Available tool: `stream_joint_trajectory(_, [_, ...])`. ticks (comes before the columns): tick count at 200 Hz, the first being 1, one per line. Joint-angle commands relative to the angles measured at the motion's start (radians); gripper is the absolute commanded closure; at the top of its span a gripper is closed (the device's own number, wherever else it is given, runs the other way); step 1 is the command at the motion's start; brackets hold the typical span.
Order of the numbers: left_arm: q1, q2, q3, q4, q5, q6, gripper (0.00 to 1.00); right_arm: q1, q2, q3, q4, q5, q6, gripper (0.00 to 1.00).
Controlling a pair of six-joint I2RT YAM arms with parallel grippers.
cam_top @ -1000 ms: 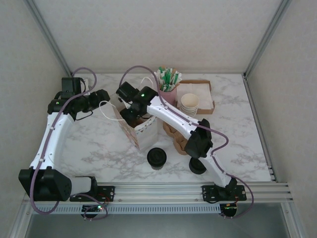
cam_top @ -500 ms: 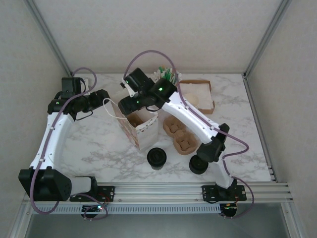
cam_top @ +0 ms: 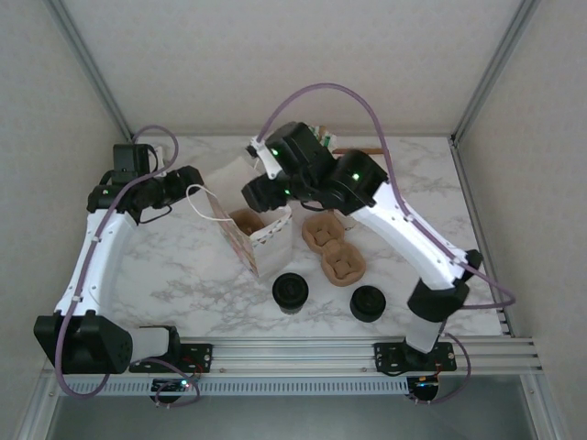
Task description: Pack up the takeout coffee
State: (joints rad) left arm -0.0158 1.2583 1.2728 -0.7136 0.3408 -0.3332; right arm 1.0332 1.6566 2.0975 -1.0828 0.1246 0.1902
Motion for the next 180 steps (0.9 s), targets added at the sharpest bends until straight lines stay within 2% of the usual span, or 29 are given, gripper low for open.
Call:
stream_joint_trajectory(1, [0.009,-0.030,-0.013,0.018,-0.006,-0.015,0.28,0.008,-0.151,-0.168,0.069,0.049,-0.005,0.41])
stream_joint_trajectory(42, [0.010,-0.049,-0.023,0.026,-0.029,-0.020,0.28,0.010,-0.437,-0.570,0.251,0.030,0.006,0.32])
stream_joint_trajectory(79, [0.011,-0.057,-0.028,0.032,-0.045,-0.020,0.28,0.013,-0.537,-0.790,0.284,0.020,-0.016,0.27])
stream_joint_trajectory(104, [0.011,-0.061,-0.031,0.032,-0.053,-0.020,0.28,0.036,-0.532,-0.885,0.279,-0.033,-0.050,0.27])
stream_joint_trajectory(125, [0.011,-0.062,-0.033,0.031,-0.061,-0.020,0.28,0.063,-0.481,-0.897,0.251,-0.076,-0.075,0.27])
stream_joint_trajectory(146, [0.011,-0.059,-0.035,0.033,-0.062,-0.021,0.28,0.081,-0.413,-0.869,0.212,-0.077,-0.036,0.27])
stream_joint_trajectory(180, [0.013,-0.056,-0.036,0.034,-0.063,-0.023,0.28,0.168,-0.339,-0.879,0.226,-0.075,0.033,0.25])
